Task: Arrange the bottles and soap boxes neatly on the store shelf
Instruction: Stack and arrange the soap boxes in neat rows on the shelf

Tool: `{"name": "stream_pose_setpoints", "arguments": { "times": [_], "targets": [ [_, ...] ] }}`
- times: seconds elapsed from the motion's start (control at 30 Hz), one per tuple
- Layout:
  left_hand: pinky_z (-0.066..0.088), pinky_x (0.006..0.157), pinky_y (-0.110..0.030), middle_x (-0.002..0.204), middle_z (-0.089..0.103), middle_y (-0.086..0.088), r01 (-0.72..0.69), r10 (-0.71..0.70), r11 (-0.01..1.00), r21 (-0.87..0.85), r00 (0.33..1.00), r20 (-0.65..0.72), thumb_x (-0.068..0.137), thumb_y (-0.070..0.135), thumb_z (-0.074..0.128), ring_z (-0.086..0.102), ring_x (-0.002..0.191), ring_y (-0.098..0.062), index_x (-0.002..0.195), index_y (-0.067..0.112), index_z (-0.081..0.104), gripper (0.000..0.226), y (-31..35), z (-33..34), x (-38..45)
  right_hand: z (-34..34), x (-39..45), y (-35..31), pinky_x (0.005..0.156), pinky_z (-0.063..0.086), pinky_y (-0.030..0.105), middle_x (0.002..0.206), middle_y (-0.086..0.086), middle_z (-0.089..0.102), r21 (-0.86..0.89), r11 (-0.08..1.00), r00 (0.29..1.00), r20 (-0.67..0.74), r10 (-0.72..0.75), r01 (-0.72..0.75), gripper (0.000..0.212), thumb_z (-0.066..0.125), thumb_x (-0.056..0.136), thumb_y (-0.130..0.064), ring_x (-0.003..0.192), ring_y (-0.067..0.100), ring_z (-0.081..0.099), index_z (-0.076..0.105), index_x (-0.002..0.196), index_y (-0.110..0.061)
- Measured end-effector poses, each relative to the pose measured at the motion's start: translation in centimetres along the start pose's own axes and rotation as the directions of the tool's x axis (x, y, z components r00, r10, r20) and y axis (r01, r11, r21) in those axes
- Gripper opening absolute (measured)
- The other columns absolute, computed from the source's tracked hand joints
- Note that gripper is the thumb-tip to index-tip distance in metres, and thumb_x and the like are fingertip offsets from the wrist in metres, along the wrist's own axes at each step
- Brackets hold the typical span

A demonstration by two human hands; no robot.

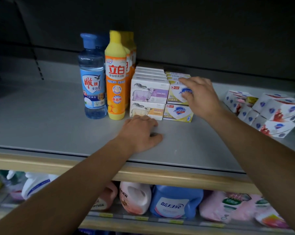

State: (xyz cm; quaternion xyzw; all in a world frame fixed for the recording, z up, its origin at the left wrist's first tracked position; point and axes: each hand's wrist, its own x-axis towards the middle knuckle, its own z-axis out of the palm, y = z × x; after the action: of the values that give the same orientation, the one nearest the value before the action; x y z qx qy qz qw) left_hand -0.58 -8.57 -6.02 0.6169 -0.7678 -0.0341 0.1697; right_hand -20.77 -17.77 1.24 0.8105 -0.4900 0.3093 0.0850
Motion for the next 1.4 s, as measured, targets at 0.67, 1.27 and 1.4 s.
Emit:
{"name": "stream_pose_setpoints", "arguments": {
  "times": [0.67, 1.27, 1.4],
  "targets": [
    [0.038, 0.103, -0.040, 0.128, 0.057, 0.003, 0.020, -0.020, 1.000, -0.006, 1.000, -0.009, 0.073, 0.061, 0.037, 0.048, 0.118, -0.023, 0.125, 0.026, 0.058, 0.065, 0.1, -0.1, -0.2, 1.4, 0.1, 0.5, 0.113, 0.026, 0.036, 0.142, 0.001, 0.046, -0.033, 0.999, 0.999, 0.040, 0.008, -0.007, 0.056, 0.058, 0.090, -0.027, 0.133, 0.028, 0.032, 0.043, 0.144, -0.024],
    [0.049, 0.090, -0.030, 0.120, 0.067, 0.000, -0.073, 0.052, 0.983, -0.171, 0.991, -0.124, 0.090, 0.032, 0.061, 0.064, 0.101, -0.020, 0.127, 0.021, 0.060, 0.039, 3.9, -1.1, -0.1, -4.4, -12.0, 5.6, 0.106, 0.030, 0.030, 0.144, 0.004, 0.044, 0.019, 0.961, 0.957, 0.098, 0.274, -0.277, 0.054, 0.058, 0.092, -0.039, 0.133, 0.026, 0.039, 0.044, 0.141, -0.020],
    [0.045, 0.081, -0.021, 0.107, 0.070, 0.003, -0.151, 0.090, 0.938, -0.313, 0.976, -0.200, 0.087, 0.025, 0.065, 0.063, 0.074, -0.014, 0.120, 0.019, 0.064, 0.033, 9.6, -0.4, 2.1, -7.7, -16.9, 10.1, 0.102, 0.037, 0.035, 0.139, 0.011, 0.051, -0.090, 0.889, 0.878, 0.136, 0.458, -0.450, 0.049, 0.057, 0.093, -0.041, 0.128, 0.031, 0.045, 0.053, 0.135, -0.016]
  ]
}}
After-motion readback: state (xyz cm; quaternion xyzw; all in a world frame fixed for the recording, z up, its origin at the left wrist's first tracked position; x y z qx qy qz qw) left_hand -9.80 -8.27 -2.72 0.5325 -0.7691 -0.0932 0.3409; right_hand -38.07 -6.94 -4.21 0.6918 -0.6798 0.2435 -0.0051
